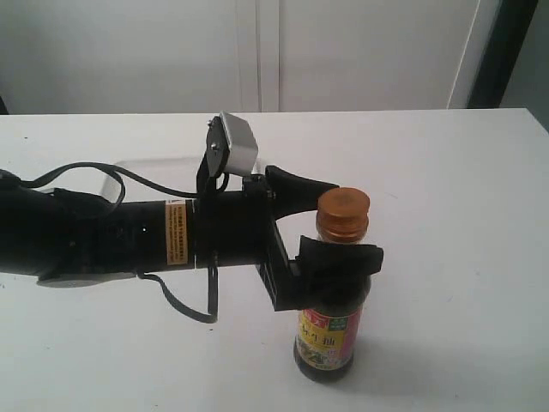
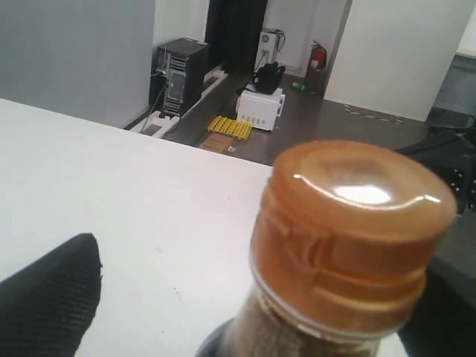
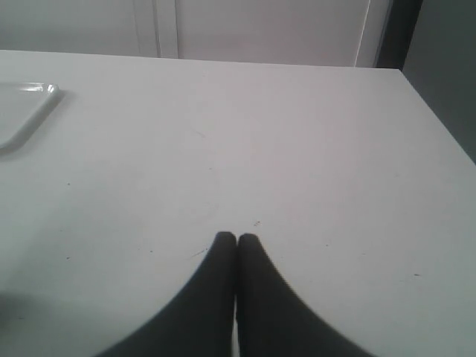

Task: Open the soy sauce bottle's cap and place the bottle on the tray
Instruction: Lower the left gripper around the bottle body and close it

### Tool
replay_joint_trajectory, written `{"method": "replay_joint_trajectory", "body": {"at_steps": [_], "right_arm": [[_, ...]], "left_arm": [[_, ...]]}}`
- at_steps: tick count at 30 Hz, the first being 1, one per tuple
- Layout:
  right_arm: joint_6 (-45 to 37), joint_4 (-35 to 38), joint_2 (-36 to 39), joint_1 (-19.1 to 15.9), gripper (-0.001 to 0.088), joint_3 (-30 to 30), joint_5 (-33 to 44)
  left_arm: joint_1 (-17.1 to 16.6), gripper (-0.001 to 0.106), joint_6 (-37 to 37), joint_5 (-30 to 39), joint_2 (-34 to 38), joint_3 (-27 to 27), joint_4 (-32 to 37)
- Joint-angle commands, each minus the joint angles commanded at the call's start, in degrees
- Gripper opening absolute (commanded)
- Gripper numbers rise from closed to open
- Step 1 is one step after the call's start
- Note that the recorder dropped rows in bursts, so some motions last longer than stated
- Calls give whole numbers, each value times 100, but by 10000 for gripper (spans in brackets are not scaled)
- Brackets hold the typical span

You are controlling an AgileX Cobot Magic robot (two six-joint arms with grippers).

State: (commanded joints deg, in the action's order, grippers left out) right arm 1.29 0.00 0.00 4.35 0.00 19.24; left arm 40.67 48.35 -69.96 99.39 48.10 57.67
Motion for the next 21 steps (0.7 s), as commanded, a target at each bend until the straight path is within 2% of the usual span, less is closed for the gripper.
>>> {"method": "replay_joint_trajectory", "body": {"at_steps": [6, 13, 21], "right_arm": [[0, 0, 0, 0, 0, 0, 0], [0, 0, 0, 0, 0, 0, 0], [0, 0, 0, 0, 0, 0, 0]], "left_arm": [[21, 1050, -44, 0, 0, 0, 15], [292, 1050, -318, 173, 0, -10, 15], [292, 1050, -320, 324, 28, -10, -33]]}}
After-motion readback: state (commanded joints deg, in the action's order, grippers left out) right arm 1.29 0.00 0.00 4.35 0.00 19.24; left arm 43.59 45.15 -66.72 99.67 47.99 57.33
